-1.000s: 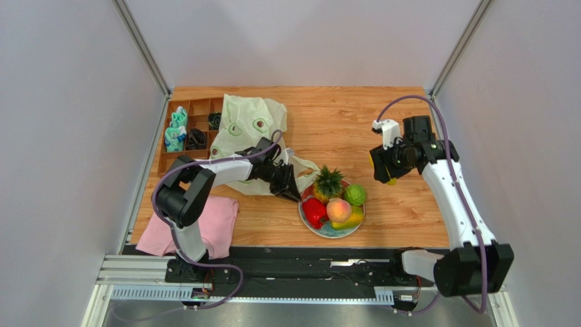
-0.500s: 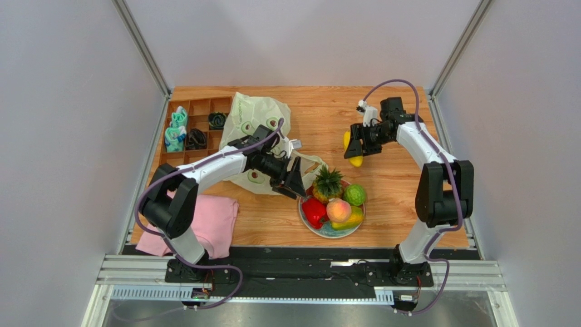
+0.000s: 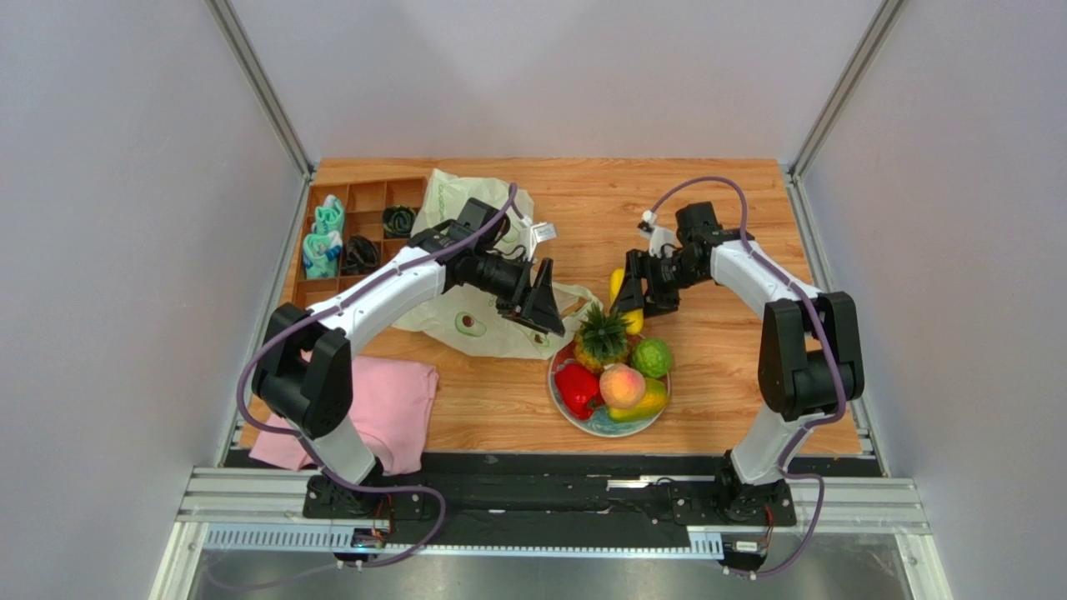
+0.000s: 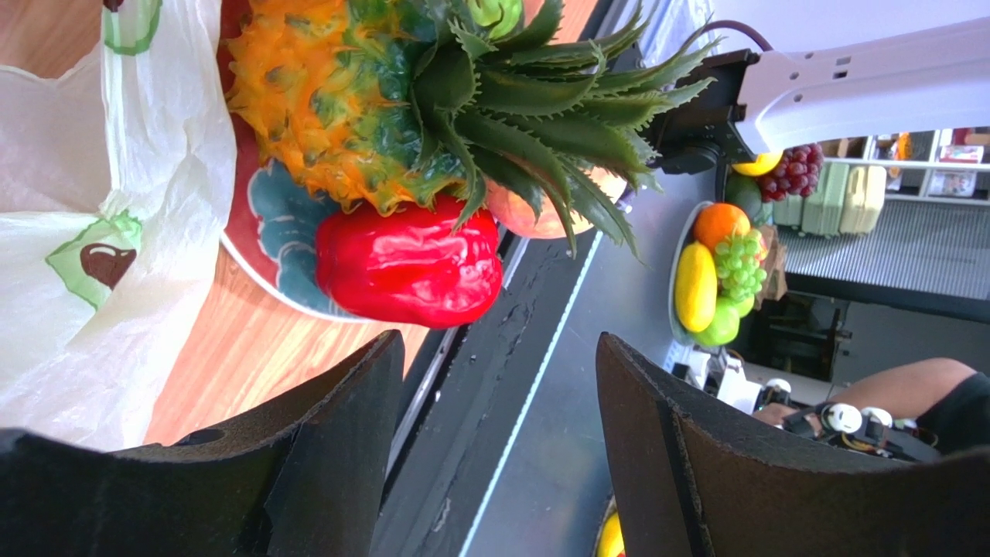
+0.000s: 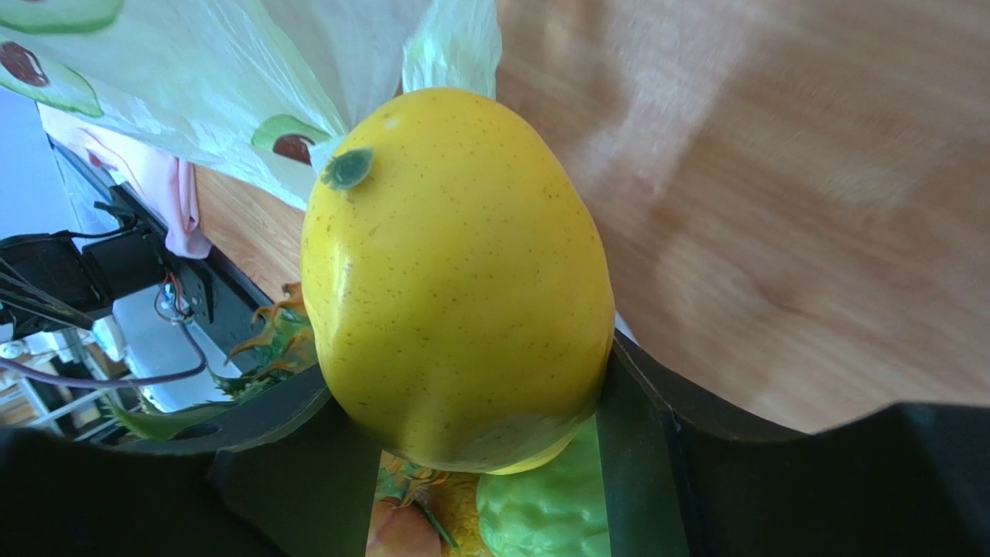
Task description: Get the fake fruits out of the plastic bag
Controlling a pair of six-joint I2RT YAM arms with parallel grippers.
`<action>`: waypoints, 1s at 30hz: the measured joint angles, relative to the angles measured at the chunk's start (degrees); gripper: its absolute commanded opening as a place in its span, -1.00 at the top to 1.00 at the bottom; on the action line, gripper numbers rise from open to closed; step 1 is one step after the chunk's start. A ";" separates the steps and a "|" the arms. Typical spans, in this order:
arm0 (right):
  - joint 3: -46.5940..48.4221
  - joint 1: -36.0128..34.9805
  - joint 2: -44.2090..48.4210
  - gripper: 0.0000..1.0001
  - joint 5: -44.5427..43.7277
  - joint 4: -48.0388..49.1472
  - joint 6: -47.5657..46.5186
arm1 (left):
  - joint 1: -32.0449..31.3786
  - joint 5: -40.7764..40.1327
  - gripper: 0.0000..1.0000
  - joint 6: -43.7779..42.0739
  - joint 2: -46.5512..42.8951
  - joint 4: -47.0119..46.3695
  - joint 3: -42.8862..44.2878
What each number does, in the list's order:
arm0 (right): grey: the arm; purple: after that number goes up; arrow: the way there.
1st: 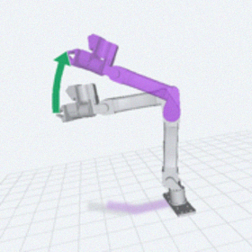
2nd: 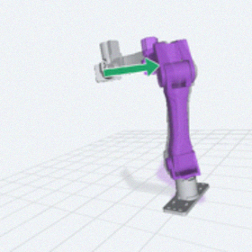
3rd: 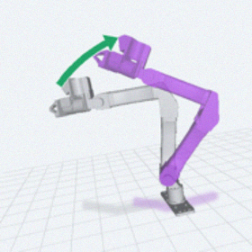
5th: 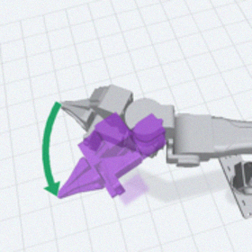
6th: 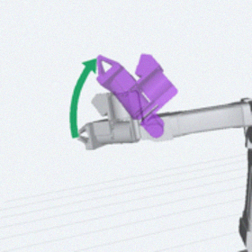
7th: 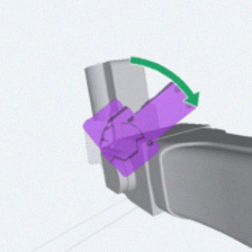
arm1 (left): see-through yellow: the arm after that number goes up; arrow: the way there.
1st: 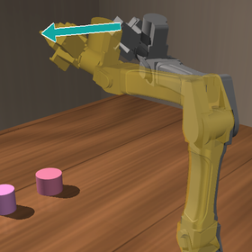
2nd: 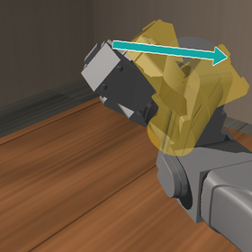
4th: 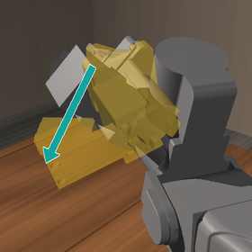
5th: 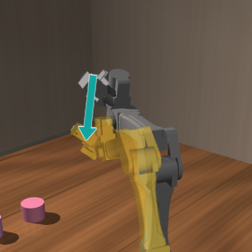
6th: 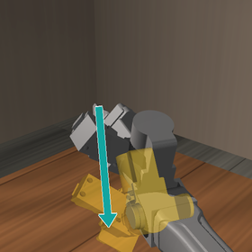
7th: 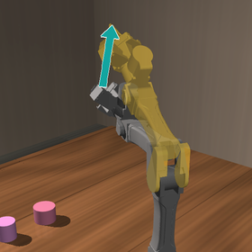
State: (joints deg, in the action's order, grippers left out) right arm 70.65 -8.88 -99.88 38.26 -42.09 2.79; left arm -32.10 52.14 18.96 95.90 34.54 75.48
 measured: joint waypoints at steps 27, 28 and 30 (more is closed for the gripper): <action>-8.02 0.07 2.80 -1.00 0.22 1.92 5.22 | 2.14 -0.50 -0.37 -1.97 3.54 1.57 4.22; -7.93 0.09 2.80 -1.00 0.13 1.77 5.46 | 2.14 -0.46 -0.37 -1.95 3.85 1.60 4.59; -7.58 0.11 2.80 -1.00 0.44 1.09 4.72 | 2.14 -0.33 -0.36 -1.95 4.61 1.40 5.49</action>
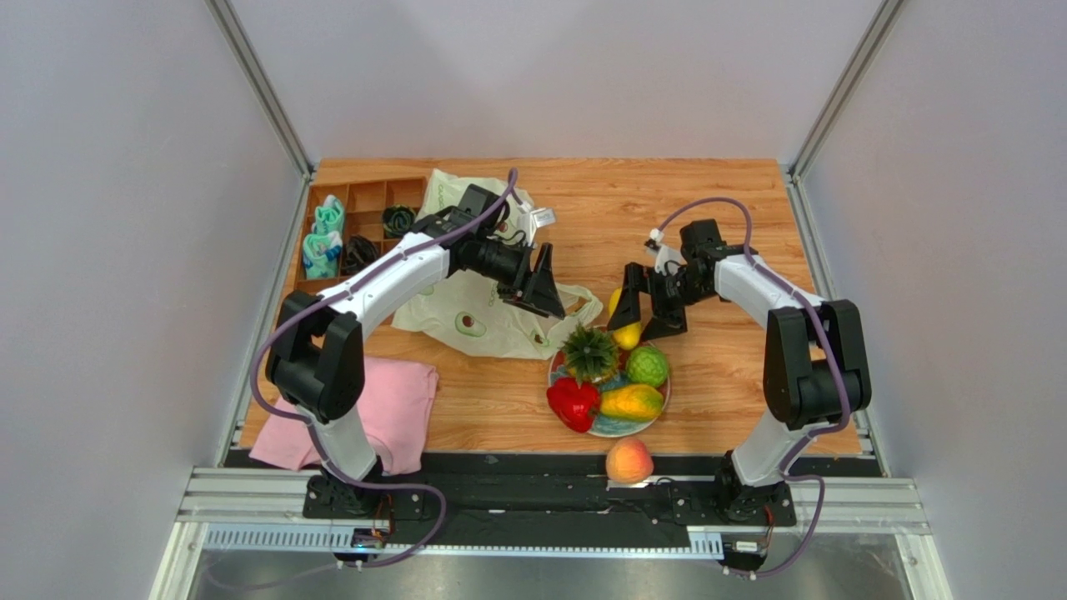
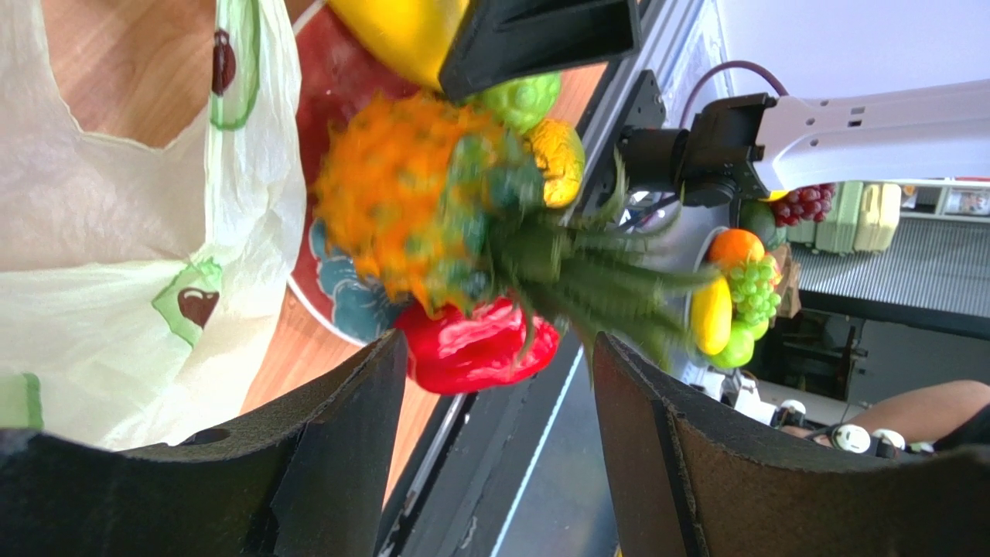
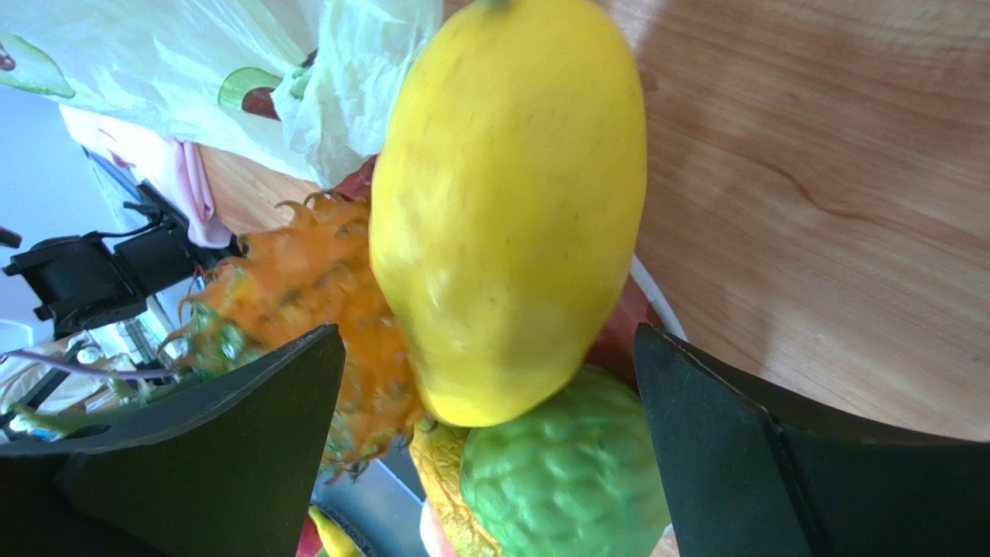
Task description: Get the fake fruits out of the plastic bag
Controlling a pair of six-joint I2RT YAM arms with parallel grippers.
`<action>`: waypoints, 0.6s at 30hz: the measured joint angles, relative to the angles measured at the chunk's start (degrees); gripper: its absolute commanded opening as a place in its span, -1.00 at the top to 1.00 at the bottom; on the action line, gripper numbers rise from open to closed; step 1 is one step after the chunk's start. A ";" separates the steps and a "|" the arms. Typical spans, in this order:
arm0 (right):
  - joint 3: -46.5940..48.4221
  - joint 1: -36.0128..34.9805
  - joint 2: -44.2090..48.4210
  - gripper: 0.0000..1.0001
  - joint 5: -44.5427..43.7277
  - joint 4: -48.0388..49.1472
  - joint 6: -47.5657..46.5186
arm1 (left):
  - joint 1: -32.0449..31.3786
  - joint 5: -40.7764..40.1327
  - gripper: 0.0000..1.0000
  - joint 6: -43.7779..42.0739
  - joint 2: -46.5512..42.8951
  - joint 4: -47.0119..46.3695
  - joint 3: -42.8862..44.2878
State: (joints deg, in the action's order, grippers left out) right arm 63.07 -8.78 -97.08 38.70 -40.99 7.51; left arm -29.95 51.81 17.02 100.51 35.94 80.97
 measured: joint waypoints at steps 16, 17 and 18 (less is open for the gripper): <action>7.76 4.04 -0.76 -1.00 0.00 -4.31 -1.73 | 1.29 0.70 -0.36 -0.02 0.98 -0.59 0.96; 9.14 4.04 -1.27 -1.00 -1.01 -4.37 -1.79 | 1.31 0.72 -0.36 -0.02 0.98 -0.57 0.96; 10.21 4.04 -1.84 -1.00 -1.90 -4.24 -1.79 | 1.38 0.79 -0.36 -0.04 0.98 -0.57 0.96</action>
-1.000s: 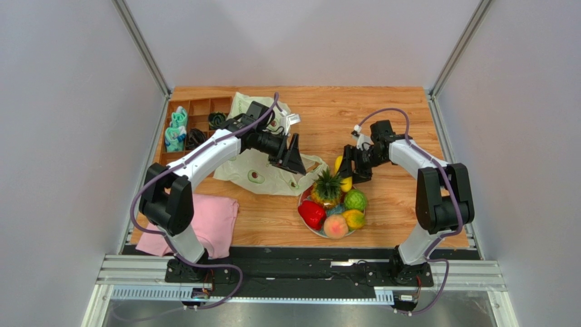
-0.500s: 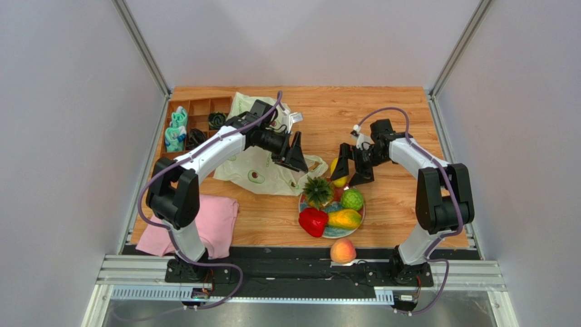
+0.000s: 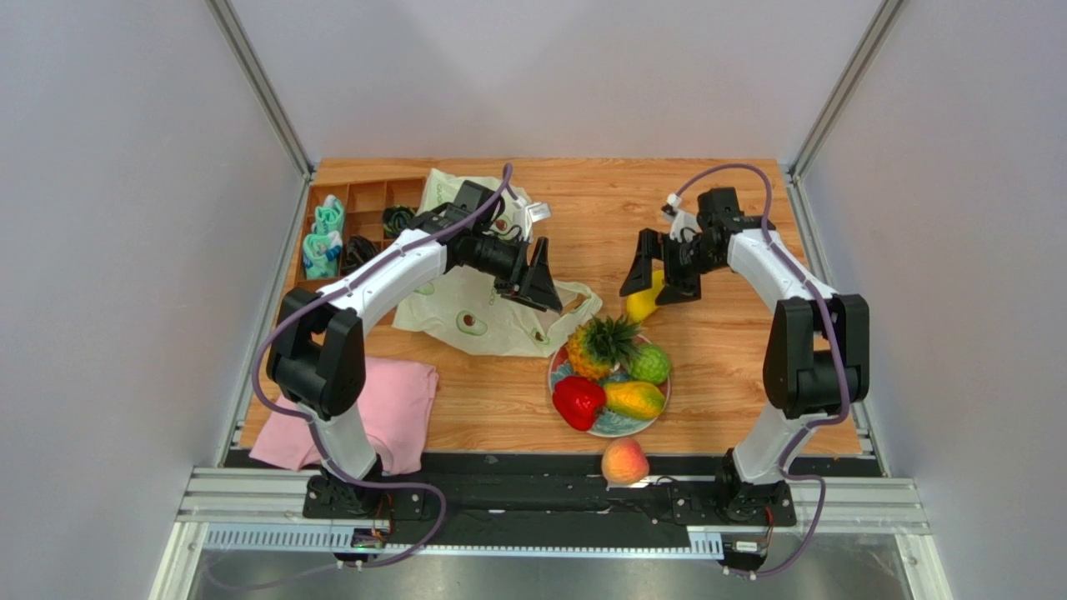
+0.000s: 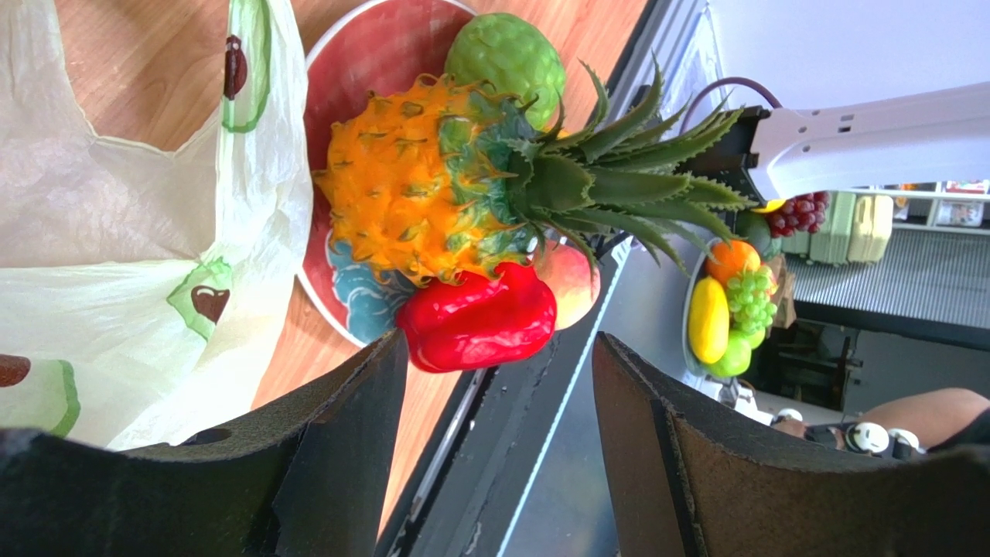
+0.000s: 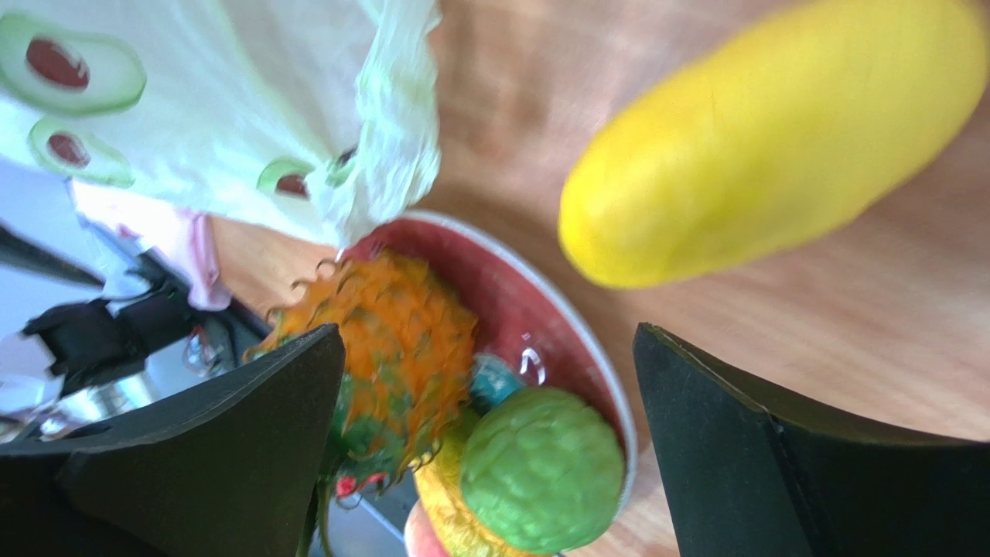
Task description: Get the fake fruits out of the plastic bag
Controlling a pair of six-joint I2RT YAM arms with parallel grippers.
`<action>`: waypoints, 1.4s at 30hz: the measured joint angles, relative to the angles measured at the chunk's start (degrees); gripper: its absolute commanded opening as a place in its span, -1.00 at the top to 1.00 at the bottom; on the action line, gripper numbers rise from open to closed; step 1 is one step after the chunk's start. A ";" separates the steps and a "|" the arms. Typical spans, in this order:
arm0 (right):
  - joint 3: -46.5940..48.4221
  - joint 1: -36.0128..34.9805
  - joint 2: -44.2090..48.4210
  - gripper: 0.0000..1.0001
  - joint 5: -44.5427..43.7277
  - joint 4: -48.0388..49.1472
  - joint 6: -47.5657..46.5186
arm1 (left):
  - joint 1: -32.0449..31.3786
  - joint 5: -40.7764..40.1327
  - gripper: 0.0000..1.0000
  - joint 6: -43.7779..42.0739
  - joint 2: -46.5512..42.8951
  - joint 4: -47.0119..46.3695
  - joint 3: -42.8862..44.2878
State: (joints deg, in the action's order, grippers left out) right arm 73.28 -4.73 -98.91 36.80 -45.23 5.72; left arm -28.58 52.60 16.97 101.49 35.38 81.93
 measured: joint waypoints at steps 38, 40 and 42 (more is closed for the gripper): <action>16.00 0.42 -22.58 -0.87 -8.83 10.29 22.38 | 0.24 -0.13 -0.36 -0.79 -1.88 0.20 -4.85; 17.07 0.90 -23.82 -0.72 -6.29 11.56 24.41 | 0.24 -0.24 -0.36 -1.03 -1.92 0.39 -4.92; 18.40 1.49 -25.44 -0.27 -4.31 12.87 26.23 | 0.24 -0.61 -0.36 -1.40 -2.14 0.72 -4.94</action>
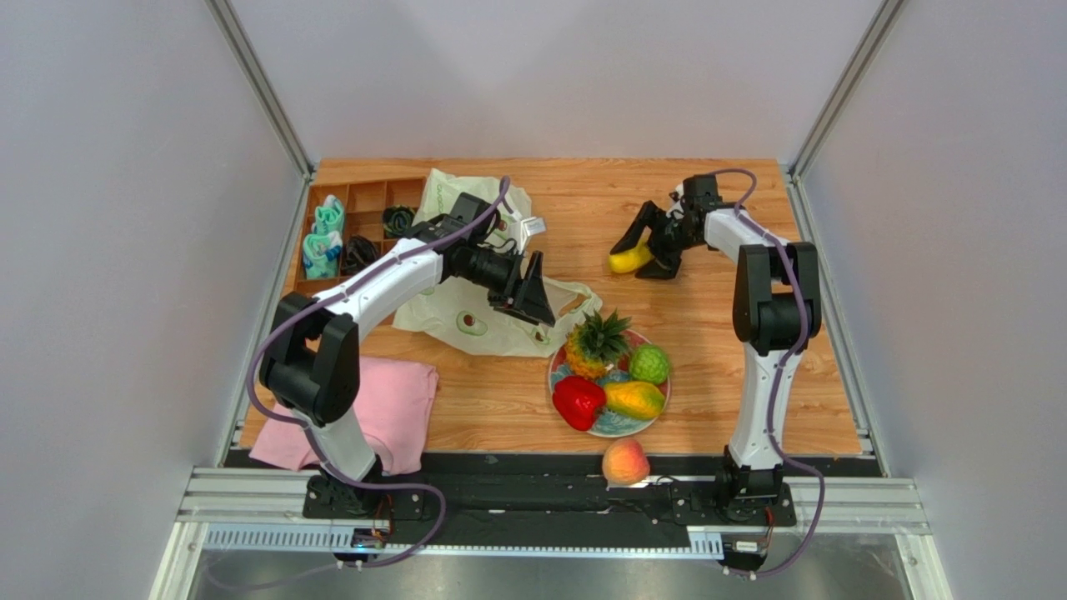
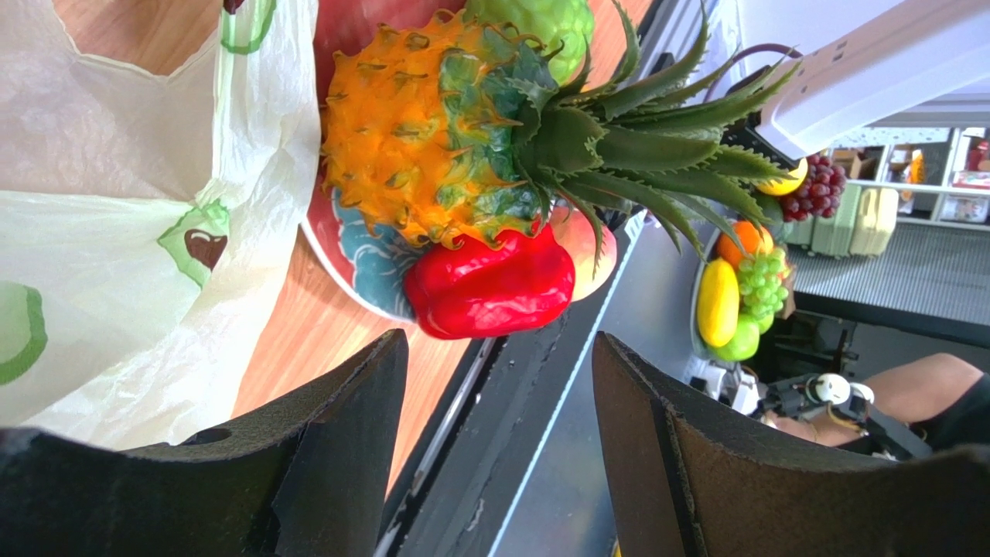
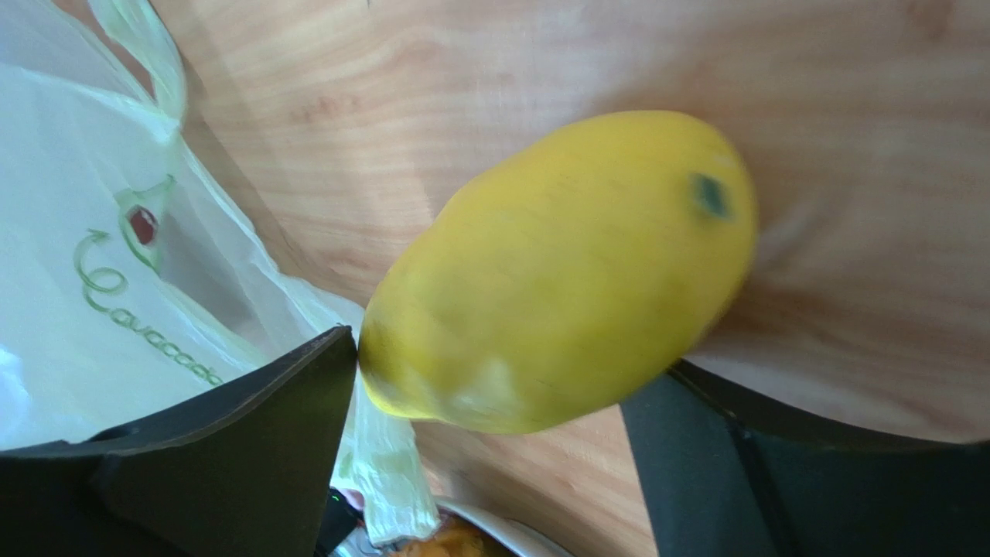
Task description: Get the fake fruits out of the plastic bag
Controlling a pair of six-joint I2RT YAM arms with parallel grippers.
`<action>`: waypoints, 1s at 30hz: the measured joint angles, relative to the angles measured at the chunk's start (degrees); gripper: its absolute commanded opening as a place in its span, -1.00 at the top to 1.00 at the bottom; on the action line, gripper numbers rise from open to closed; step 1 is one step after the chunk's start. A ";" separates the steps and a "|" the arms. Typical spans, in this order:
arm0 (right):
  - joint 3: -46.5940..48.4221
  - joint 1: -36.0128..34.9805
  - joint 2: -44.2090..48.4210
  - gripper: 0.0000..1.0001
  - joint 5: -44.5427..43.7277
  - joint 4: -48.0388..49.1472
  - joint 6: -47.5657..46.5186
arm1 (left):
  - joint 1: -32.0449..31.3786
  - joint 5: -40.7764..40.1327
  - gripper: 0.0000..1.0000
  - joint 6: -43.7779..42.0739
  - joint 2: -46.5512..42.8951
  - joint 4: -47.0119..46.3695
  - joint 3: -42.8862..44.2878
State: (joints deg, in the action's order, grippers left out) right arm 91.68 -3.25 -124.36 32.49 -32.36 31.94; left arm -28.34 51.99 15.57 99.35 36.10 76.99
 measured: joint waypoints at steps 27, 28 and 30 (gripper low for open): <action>2.08 0.24 9.92 0.33 5.81 -30.64 -41.11 | 0.00 -0.83 -0.36 -0.66 -2.16 -0.13 -2.27; 1.09 0.13 9.94 0.33 6.23 -31.95 -42.40 | 0.00 -0.79 -0.36 -0.48 -2.16 -0.37 -2.27; -1.01 -0.52 9.94 0.33 7.13 -34.73 -44.96 | 0.00 -0.72 -0.36 -0.39 -2.16 -0.72 -2.27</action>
State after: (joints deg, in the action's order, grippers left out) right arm 90.67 -3.77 -114.41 39.62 -67.09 -13.02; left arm -28.34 51.27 15.18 97.19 35.38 74.72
